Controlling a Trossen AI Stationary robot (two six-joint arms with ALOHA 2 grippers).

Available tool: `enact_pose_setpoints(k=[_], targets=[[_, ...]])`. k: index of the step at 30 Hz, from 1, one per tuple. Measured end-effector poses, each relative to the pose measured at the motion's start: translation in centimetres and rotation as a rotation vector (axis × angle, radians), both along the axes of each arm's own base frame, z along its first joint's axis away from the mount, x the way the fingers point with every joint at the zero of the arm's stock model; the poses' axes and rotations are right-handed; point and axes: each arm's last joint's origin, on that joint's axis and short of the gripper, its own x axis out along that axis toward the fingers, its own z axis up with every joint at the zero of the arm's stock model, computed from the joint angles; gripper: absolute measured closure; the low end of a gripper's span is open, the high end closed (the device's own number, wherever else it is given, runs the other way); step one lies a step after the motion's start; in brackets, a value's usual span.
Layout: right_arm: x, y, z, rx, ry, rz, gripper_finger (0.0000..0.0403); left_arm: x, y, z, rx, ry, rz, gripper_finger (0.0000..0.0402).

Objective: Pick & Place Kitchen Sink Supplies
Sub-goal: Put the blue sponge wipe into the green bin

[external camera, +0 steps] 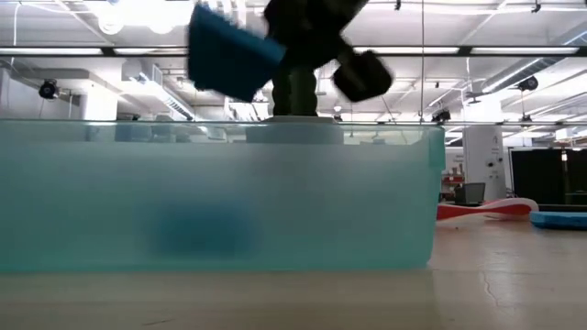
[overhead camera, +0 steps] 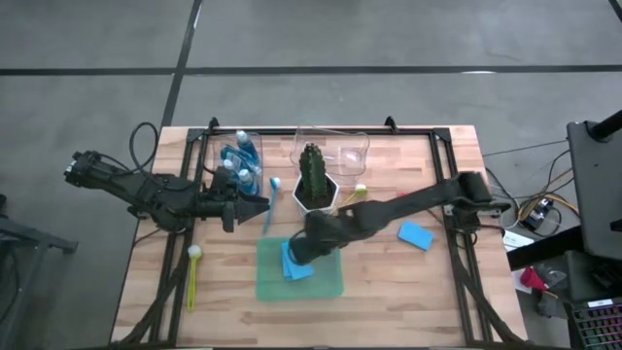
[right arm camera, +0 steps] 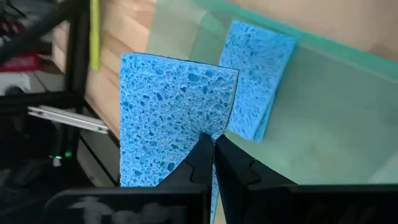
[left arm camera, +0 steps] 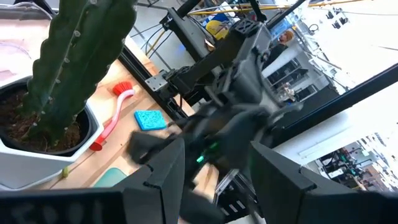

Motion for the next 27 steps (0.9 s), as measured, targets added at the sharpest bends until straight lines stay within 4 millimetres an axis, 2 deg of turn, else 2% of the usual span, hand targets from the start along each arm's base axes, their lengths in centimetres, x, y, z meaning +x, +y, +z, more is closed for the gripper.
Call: enact_pose_setpoints(k=[6, 10, 18, 27], targets=[[3.4, -0.3, -3.2, 0.017, 0.052, 0.027, 0.0394, 0.0, 0.0, 0.0, 0.001, 0.000, 0.000, 0.0234], [4.4, -0.1, -4.6, 0.010, 0.096, 0.024, 0.0394, 0.0, 0.0, 0.0, 0.001, 0.000, 0.000, 0.0234], [3.6, -0.5, -5.5, -0.050, 0.187, -0.017, 0.0394, 0.0, 0.0, 0.0, 0.009, 0.002, -0.001, 0.0234], [3.7, -0.7, -6.1, -0.037, 0.192, -0.040, 0.0394, 0.0, 0.0, 0.0, 0.013, 0.001, -0.001, 0.0234]])
